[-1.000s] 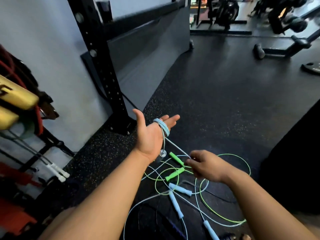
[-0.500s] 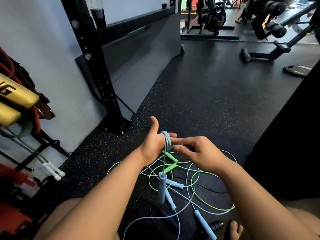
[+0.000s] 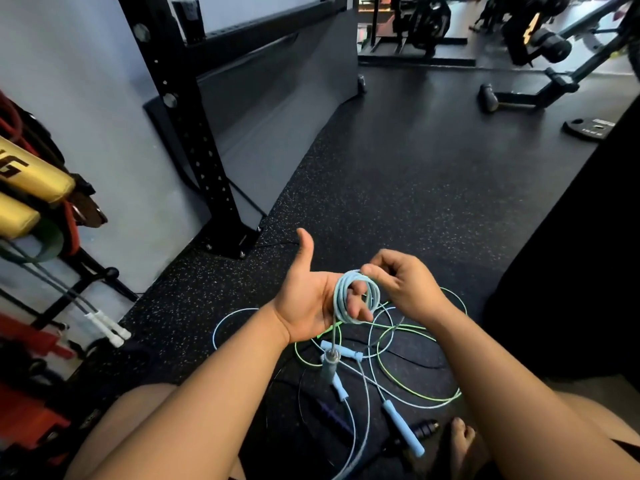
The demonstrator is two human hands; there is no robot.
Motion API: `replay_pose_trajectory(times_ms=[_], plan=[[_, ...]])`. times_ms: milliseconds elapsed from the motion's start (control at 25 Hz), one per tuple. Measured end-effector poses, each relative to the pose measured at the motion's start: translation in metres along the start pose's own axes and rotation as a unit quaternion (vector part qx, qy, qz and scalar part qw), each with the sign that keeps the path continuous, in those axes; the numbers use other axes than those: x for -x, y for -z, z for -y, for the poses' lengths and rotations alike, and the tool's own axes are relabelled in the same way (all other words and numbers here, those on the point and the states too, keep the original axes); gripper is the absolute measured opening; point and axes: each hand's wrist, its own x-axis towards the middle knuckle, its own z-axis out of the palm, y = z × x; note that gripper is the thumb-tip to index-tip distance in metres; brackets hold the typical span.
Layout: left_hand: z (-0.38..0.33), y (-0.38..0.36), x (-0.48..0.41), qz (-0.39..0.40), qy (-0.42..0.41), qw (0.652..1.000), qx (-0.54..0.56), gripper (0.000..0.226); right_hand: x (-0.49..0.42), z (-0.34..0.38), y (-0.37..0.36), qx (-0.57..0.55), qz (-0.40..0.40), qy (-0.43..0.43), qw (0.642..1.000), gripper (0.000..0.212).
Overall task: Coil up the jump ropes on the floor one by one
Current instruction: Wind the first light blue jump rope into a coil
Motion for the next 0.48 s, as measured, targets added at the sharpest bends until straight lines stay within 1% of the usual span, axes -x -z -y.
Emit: replay_pose_trajectory(times_ms=[120, 200, 280, 320, 400, 480], plan=[[0.004, 0.009, -0.002, -0.019, -0.04, 0.996, 0.081, 0.122, -0.006, -0.018, -0.011, -0.001, 0.064, -0.051, 0.997, 0.059], [0.001, 0.015, -0.008, -0.025, -0.072, 0.99, 0.122, 0.126, -0.012, -0.023, -0.018, -0.038, 0.096, -0.085, 0.991, 0.064], [-0.005, 0.02, -0.016, -0.041, -0.107, 0.979, 0.168, 0.125, -0.018, -0.028, -0.025, -0.062, 0.109, -0.121, 0.985, 0.061], [-0.009, 0.024, -0.019, -0.058, -0.126, 0.973, 0.183, 0.122, -0.02, -0.032, -0.029, -0.057, 0.115, -0.139, 0.982, 0.058], [-0.018, 0.037, -0.029, -0.096, -0.16, 0.961, 0.206, 0.119, -0.022, -0.04, -0.036, -0.028, 0.149, -0.167, 0.974, 0.052], [-0.026, 0.05, -0.035, -0.128, -0.18, 0.954, 0.201, 0.118, -0.019, -0.043, -0.041, 0.02, 0.199, -0.184, 0.962, 0.046]])
